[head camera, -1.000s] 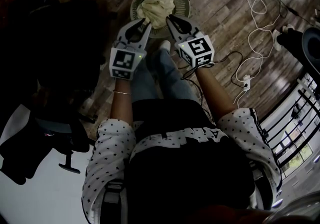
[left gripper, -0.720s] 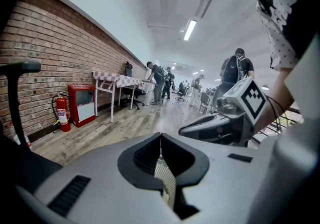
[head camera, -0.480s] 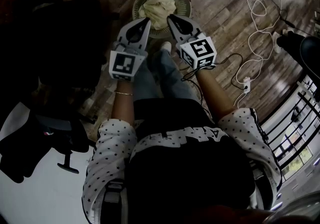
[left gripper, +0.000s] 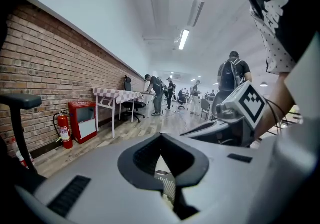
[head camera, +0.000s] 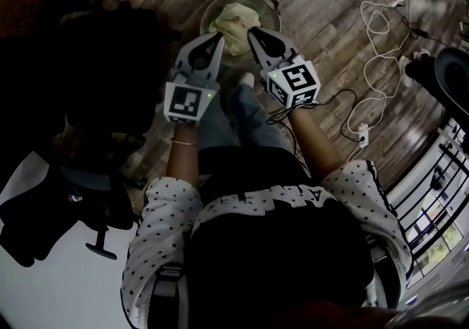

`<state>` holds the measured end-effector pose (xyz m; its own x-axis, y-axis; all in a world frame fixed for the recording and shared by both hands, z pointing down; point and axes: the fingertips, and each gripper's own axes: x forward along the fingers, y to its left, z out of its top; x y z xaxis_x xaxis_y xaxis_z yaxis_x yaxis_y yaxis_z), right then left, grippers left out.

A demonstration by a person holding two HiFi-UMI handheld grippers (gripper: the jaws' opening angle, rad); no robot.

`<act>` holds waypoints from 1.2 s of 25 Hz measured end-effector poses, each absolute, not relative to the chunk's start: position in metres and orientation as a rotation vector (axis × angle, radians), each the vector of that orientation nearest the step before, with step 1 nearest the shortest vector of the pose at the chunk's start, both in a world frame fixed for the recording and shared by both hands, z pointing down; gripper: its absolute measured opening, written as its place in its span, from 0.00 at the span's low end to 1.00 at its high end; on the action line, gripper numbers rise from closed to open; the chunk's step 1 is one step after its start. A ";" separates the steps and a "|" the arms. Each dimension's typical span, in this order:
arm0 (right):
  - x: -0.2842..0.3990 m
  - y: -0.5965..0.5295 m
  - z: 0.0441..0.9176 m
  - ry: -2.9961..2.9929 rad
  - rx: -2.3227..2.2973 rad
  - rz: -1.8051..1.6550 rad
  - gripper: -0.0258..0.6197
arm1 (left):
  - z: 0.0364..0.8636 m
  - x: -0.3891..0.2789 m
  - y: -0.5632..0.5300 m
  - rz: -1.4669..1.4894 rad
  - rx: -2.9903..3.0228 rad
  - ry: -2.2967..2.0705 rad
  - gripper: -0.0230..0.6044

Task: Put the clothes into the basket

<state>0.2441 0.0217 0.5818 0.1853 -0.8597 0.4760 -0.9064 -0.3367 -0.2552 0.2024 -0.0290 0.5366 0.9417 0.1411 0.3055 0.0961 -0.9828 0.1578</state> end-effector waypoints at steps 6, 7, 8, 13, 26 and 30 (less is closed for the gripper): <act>0.249 0.026 0.554 -1.755 2.388 0.843 0.11 | 0.506 0.209 -0.025 0.472 2.989 0.187 0.06; 0.250 0.027 0.549 -1.756 2.393 0.837 0.10 | 0.501 0.210 -0.023 0.462 2.995 0.189 0.06; 0.250 0.029 0.544 -1.757 2.399 0.830 0.10 | 0.496 0.211 -0.021 0.455 3.003 0.191 0.06; 0.251 0.041 0.515 -1.766 2.439 0.791 0.10 | 0.469 0.211 -0.004 0.447 3.028 0.206 0.06; 0.267 0.055 0.453 -1.766 2.557 0.687 0.09 | 0.416 0.221 0.013 0.385 3.063 0.197 0.06; 0.267 0.057 0.437 -1.769 2.578 0.650 0.09 | 0.401 0.223 0.018 0.369 3.089 0.197 0.06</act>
<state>0.2667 0.0575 0.4368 0.3041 -0.9043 0.2996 -0.8832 -0.3855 -0.2670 0.2231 0.0180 0.4013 0.9640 0.1283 0.2327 0.1225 -0.9917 0.0394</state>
